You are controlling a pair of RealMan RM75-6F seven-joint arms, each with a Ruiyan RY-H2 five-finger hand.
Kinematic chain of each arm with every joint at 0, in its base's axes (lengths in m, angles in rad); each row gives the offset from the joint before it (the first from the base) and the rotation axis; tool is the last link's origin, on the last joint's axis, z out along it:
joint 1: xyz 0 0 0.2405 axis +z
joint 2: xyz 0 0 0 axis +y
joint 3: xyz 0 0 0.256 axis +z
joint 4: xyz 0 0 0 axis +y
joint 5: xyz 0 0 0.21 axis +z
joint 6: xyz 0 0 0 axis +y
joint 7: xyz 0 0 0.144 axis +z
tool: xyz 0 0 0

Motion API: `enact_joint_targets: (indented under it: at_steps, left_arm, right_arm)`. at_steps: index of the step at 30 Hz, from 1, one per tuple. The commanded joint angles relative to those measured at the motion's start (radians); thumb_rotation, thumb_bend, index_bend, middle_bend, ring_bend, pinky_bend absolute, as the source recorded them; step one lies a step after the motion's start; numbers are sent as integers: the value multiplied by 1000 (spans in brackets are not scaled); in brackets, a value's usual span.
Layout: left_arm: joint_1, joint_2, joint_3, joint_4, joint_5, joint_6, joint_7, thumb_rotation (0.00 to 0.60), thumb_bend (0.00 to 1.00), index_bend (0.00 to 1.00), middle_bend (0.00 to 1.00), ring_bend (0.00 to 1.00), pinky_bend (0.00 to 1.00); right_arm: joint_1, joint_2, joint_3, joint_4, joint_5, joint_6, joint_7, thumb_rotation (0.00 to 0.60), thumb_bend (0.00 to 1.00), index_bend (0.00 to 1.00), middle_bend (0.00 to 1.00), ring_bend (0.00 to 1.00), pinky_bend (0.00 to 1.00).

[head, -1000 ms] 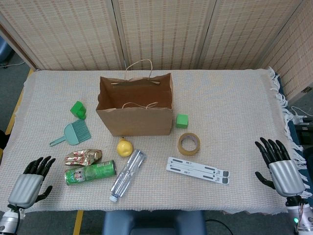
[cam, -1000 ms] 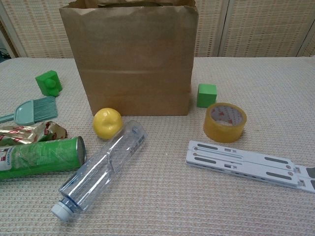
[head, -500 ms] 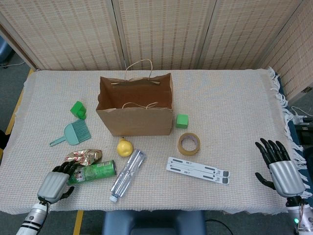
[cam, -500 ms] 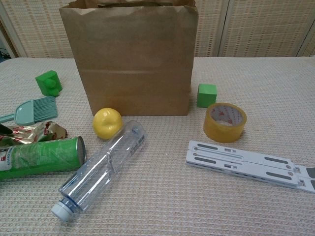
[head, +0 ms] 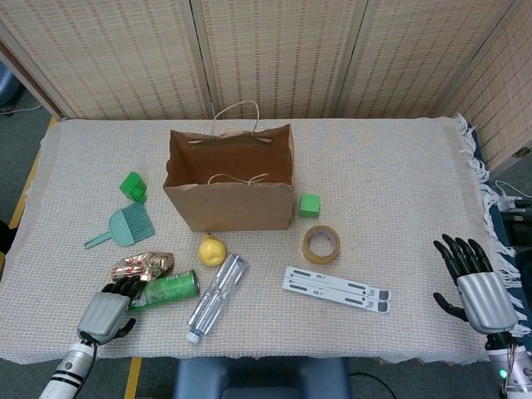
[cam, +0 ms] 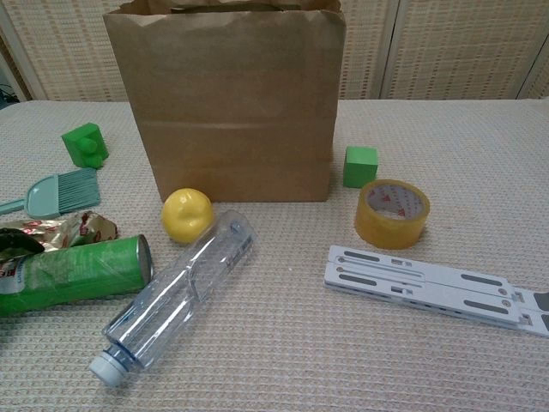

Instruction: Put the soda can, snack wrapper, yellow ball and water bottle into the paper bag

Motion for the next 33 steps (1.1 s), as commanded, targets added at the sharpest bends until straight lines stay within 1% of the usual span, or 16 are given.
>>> enact_joint_targets:
  at_steps: [1,7,11,16,20,22,26,27,29,31,32,33]
  left_arm:
    - [-15,-18,-9,-4,-20,-7,25,600,347,91,44,70,210]
    - [-36,-64,-19,-27,-58,2,99,600,341,58,24,45,198]
    - [-49,-89,-15,-56,-114,3,181,600,332,33,1,18,179]
    - [-68,-122,-16,-59,-164,8,242,600,330,27,0,13,172]
    - [-87,-159,-32,-30,-203,17,271,600,330,67,22,56,210]
    - [-96,-171,-41,-19,-219,20,279,600,339,95,54,91,241]
    - [-114,-190,-52,4,-246,29,298,600,352,122,97,138,306]
    - [-117,-192,-52,7,-247,32,301,600,362,139,127,168,337]
    - [-119,-197,-50,16,-240,47,302,600,396,205,220,255,421]
    - [-117,-201,-47,22,-224,63,294,600,468,373,419,448,598]
    - [-114,-199,-43,22,-214,73,286,600,502,454,509,532,667]
    - [-111,-195,-40,19,-206,81,280,600,528,510,569,588,707]
  right_arm:
    - [0,-1,0,-1,1,-1,-2,600,128,0,0,0,0]
    - [1,0,1,-5,5,-5,-4,600,128,0,0,0,0]
    - [1,2,0,-5,5,-4,0,600,127,0,0,0,0]
    - [1,3,-1,-5,4,-6,4,600,128,0,0,0,0]
    - [2,4,-2,-7,4,-8,6,600,128,0,0,0,0]
    - [1,4,-2,-7,4,-8,7,600,128,0,0,0,0]
    - [2,4,-1,-8,5,-9,10,600,128,0,0,0,0]
    - [2,4,-1,-8,6,-9,11,600,128,0,0,0,0]
    - [2,4,0,-9,6,-9,11,600,128,0,0,0,0]
    - [2,3,0,-9,4,-7,13,600,128,0,0,0,0]
    - [2,3,0,-7,4,-6,15,600,128,0,0,0,0]
    - [2,3,0,-7,3,-6,17,600,128,0,0,0,0]
